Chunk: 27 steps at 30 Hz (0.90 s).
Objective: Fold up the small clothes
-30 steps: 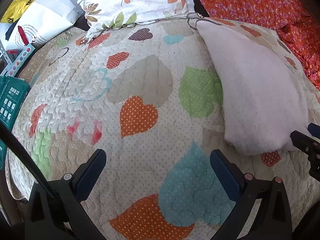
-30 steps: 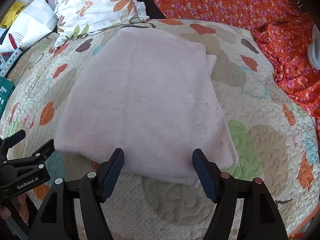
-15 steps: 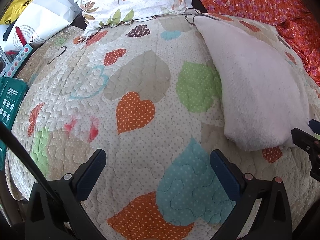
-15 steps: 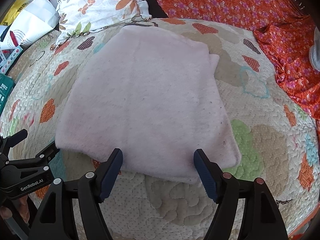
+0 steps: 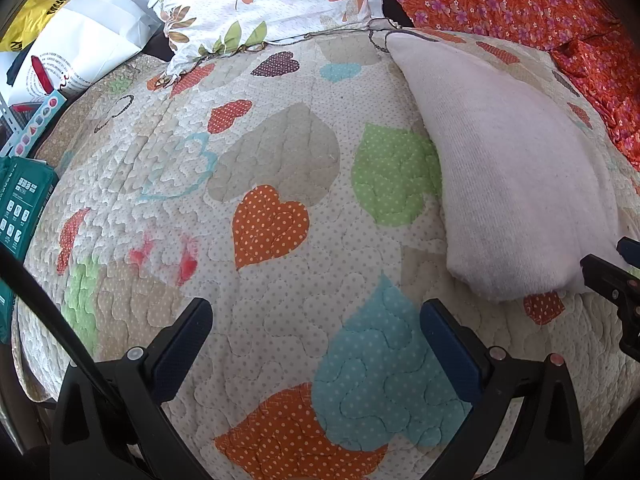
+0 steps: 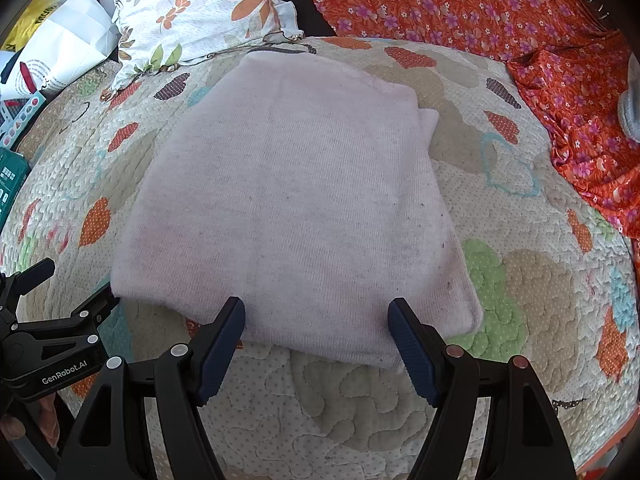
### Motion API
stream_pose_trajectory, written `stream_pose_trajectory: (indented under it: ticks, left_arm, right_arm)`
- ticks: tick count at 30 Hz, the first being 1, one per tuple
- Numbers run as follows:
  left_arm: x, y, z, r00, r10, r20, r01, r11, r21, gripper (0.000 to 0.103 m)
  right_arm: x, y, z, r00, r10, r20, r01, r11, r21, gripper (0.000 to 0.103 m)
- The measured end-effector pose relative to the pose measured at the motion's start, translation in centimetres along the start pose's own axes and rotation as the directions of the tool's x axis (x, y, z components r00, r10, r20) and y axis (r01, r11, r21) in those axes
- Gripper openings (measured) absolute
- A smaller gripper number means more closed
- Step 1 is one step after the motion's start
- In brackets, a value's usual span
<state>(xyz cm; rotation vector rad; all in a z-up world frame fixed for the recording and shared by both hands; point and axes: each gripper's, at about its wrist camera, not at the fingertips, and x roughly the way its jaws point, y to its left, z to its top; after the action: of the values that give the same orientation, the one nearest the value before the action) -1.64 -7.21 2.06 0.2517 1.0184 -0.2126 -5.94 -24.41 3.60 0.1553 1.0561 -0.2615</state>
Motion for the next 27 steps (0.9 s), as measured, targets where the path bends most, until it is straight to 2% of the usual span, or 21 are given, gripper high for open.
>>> stream_pose_trajectory:
  ticks: [27]
  left_arm:
    - [0.54,-0.06,-0.29,1.0,-0.013,-0.023,0.013,1.0,-0.002,0.103]
  right_arm:
    - [0.14,0.08,-0.07,1.0,0.004,-0.004,-0.004,1.0,0.002,0.082]
